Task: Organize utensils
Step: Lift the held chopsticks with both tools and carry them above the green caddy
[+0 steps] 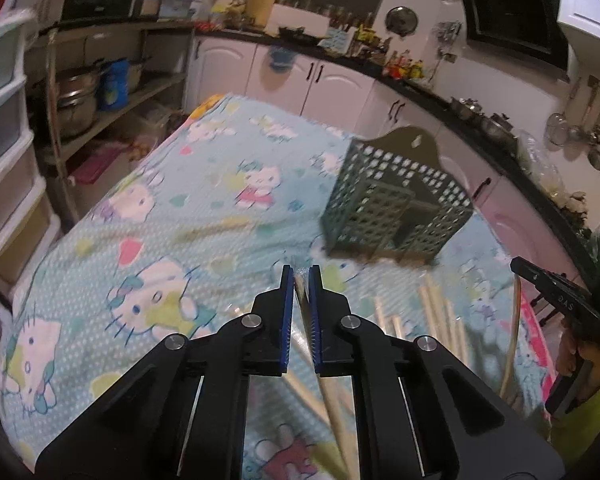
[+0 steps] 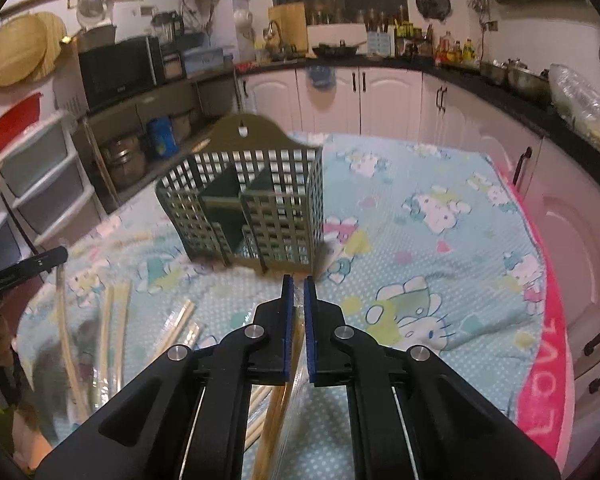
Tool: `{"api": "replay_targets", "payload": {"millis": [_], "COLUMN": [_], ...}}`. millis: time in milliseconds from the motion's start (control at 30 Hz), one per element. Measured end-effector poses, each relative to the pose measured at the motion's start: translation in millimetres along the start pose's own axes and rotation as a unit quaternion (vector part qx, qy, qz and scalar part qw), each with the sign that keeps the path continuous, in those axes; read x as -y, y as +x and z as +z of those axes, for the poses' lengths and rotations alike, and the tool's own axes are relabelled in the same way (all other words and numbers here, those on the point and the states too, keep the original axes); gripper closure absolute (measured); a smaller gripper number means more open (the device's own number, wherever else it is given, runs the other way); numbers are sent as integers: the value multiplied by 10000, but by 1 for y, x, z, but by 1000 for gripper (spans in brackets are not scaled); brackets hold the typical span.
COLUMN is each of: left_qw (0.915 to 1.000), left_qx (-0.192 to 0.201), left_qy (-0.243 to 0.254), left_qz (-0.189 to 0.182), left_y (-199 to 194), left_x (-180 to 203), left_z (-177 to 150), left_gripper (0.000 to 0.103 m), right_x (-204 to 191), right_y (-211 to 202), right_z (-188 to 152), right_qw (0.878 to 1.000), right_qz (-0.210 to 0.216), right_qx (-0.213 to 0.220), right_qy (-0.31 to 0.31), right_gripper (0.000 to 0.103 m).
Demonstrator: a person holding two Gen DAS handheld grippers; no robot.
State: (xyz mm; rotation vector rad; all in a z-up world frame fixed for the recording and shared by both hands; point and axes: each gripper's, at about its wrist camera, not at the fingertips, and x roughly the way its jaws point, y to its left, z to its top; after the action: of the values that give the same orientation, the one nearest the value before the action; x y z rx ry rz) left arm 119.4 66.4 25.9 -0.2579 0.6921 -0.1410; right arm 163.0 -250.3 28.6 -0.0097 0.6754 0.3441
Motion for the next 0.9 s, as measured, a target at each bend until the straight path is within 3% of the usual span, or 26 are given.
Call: {"api": "replay_targets", "payload": {"millis": [333, 900], "left_qw": [9988, 9924], "left_qx": [144, 456], "left_qy": [366, 918], "left_qz": [-287, -675], "left_y": [-7, -6], "left_x": [39, 104], "left_z": [18, 56], "left_gripper": [102, 102], "right_x": [-2, 6], "right_y": [-42, -72], "right_z": [12, 36], "right_qw": [9987, 9954], "right_qz": [88, -22], "right_qx": [504, 959], "right_qy": [-6, 59], "right_gripper": [99, 99]}}
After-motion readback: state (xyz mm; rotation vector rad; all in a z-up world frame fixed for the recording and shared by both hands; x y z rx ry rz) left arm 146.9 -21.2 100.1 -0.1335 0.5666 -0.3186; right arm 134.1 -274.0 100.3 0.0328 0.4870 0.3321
